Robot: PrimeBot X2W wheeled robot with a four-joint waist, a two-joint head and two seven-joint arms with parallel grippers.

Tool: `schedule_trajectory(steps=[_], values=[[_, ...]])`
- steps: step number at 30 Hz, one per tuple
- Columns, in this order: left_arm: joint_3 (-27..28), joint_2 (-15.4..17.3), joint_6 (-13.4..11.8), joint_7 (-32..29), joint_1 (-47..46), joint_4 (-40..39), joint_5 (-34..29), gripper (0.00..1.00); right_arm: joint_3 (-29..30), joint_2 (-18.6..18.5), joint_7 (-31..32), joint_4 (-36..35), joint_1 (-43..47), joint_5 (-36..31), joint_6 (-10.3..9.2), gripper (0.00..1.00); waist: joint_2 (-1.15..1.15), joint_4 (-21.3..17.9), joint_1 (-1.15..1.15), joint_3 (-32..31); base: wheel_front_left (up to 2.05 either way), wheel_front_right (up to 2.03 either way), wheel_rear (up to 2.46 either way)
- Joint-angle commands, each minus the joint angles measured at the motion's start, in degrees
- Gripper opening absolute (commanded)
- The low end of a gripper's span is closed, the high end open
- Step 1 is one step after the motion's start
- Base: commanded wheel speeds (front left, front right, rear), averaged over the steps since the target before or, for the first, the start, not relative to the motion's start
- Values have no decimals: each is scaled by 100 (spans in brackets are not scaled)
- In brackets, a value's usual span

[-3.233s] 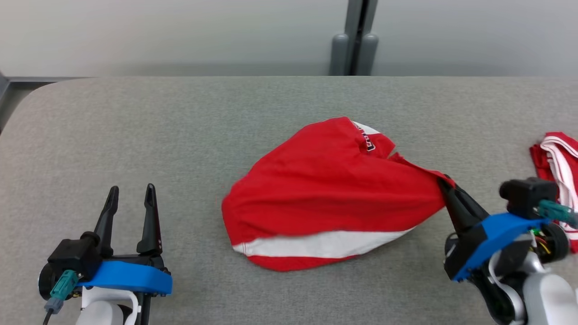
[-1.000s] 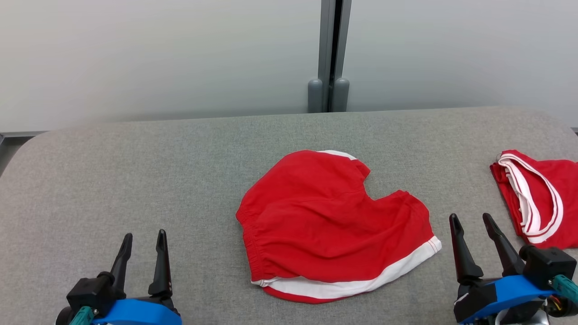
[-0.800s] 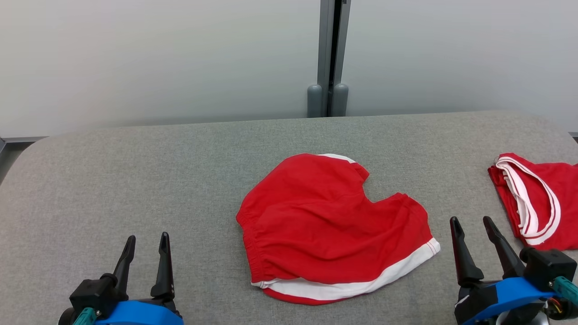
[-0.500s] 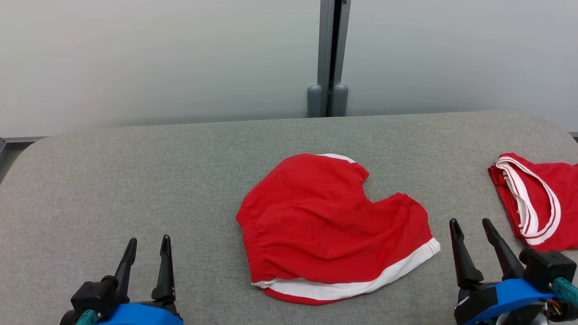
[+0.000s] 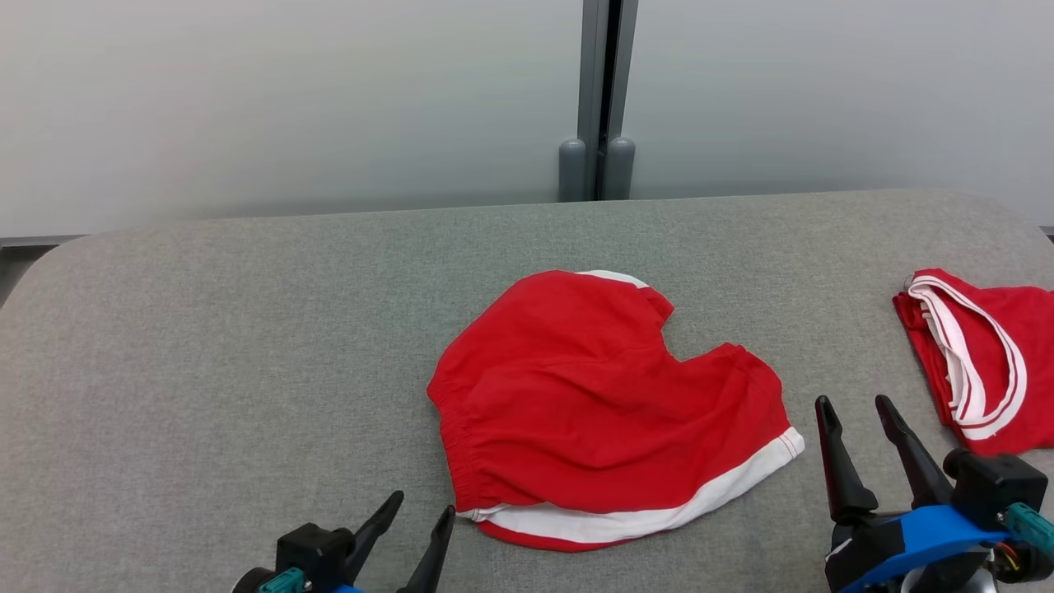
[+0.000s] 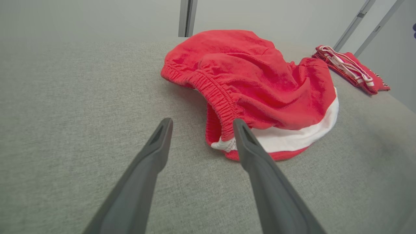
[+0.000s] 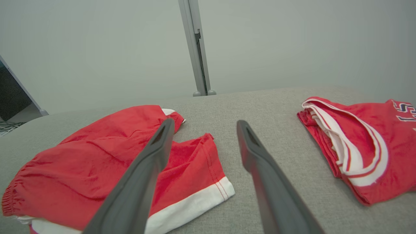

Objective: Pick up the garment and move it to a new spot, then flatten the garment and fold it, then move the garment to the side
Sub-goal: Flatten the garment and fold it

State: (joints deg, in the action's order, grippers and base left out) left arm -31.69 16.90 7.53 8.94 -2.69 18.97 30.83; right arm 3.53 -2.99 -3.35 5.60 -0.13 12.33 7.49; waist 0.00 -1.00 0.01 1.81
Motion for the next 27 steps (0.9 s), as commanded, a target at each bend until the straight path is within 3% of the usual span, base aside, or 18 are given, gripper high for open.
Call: schedule_trajectory(steps=[1,8,18,19,20,23,24,25,27], values=[[-81,-1,-13,26,-123,45,79,100,-8,-19,5,5,-55,24,0,100,0,-8,-1,7,0,0,0],[-713,-36,-13,136,-527,697,468,100,-97,-11,-27,70,-136,65,0,100,0,-96,-1,91,0,0,0],[-1077,-190,-12,369,-1025,1555,854,98,-113,-8,308,435,-347,46,0,100,0,-276,-1,230,0,0,0],[-1118,-197,-12,372,-1047,1611,891,84,-107,-7,357,488,-400,32,0,100,0,-287,-1,239,0,0,0],[-1146,-189,-12,388,-1074,1661,924,56,-106,-8,403,544,-431,28,0,100,0,-299,-1,249,0,0,0],[-1253,-181,-12,446,-1156,1757,1022,38,-121,-22,529,717,-521,46,0,100,0,-328,-1,273,0,0,0],[-1288,-191,-12,468,-1188,1771,1059,22,-127,-34,565,773,-563,61,0,100,0,-336,-1,281,0,0,0],[-1320,-200,-12,488,-1214,1780,1092,0,-123,-41,638,850,-598,86,0,100,0,-343,-1,289,0,0,0],[-1411,-186,-12,508,-1257,1811,1170,0,-104,-64,808,1032,-696,118,0,100,0,-356,-1,304,0,0,0]])
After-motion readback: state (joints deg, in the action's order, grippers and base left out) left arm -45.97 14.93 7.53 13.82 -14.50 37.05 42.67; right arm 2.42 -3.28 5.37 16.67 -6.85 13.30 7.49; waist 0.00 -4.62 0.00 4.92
